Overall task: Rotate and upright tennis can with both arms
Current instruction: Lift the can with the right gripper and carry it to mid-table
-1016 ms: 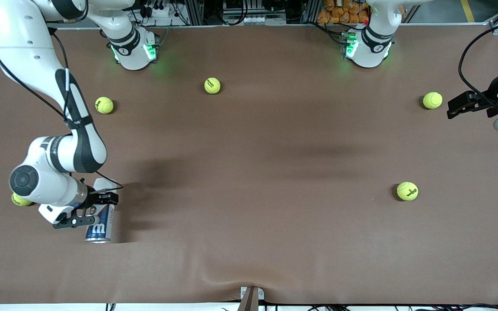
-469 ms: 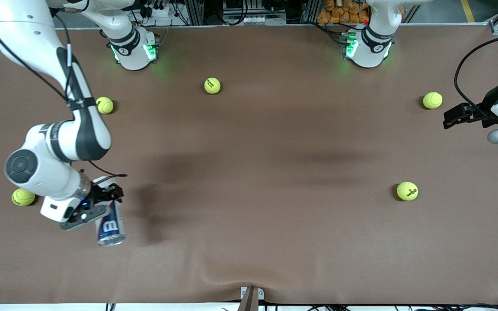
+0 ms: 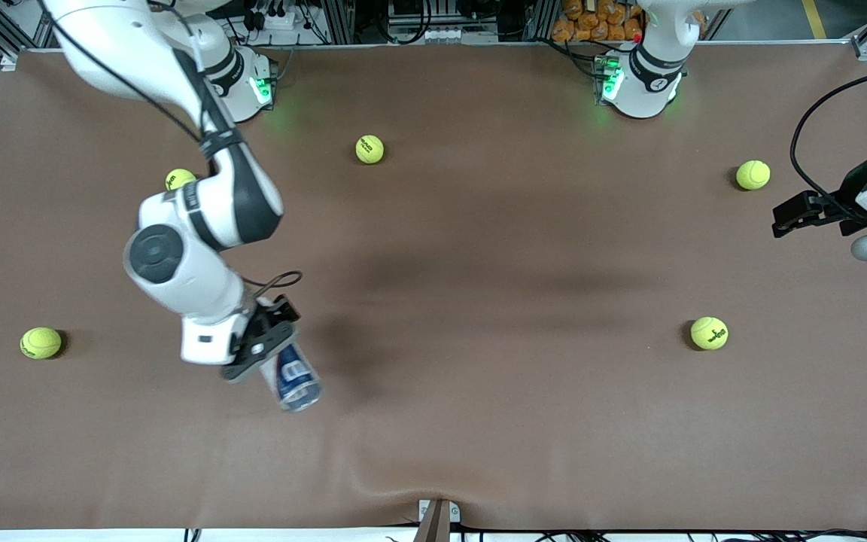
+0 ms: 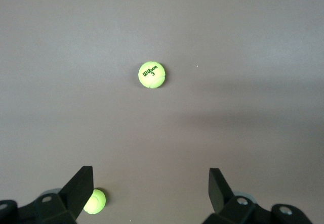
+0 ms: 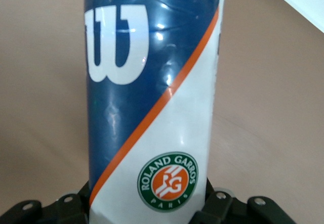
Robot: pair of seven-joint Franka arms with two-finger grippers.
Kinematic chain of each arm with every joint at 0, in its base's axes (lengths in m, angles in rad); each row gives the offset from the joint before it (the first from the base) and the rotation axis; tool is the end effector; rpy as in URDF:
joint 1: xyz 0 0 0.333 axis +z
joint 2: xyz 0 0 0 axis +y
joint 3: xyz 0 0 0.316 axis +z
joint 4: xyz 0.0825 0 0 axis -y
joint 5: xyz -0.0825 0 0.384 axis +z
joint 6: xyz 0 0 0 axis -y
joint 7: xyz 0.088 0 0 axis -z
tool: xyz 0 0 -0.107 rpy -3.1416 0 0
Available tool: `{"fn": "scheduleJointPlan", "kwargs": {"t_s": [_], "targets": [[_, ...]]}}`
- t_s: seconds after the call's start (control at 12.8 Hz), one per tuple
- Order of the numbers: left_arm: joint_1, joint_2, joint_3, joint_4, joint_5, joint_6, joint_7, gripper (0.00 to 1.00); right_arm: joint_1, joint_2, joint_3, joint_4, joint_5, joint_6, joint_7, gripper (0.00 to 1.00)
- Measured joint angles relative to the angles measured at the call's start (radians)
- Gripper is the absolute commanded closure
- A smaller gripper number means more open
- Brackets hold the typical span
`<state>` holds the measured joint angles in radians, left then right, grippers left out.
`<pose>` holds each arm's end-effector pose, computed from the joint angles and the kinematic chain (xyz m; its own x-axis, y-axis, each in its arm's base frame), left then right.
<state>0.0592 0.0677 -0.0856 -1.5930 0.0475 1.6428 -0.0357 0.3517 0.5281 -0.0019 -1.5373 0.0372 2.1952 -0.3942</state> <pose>0.5795 -0.0090 0.5821 0.9999 0.0059 -0.0162 0.0053 -0.9991 -0.0421 0.6653 0.2443 0.3600 0.7414 0.6580 0.1314 0.6616 -0.7495 0.0203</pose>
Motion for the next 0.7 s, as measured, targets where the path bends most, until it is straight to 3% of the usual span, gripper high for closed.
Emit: {"fn": "scheduleJointPlan", "kwargs": {"t_s": [0.7], "targets": [[0.012,0.006,0.001,0.010,0.000,0.001,0.000,0.00,0.191,0.013,0.001,0.032,0.000,0.014,-0.212,0.26]]}}
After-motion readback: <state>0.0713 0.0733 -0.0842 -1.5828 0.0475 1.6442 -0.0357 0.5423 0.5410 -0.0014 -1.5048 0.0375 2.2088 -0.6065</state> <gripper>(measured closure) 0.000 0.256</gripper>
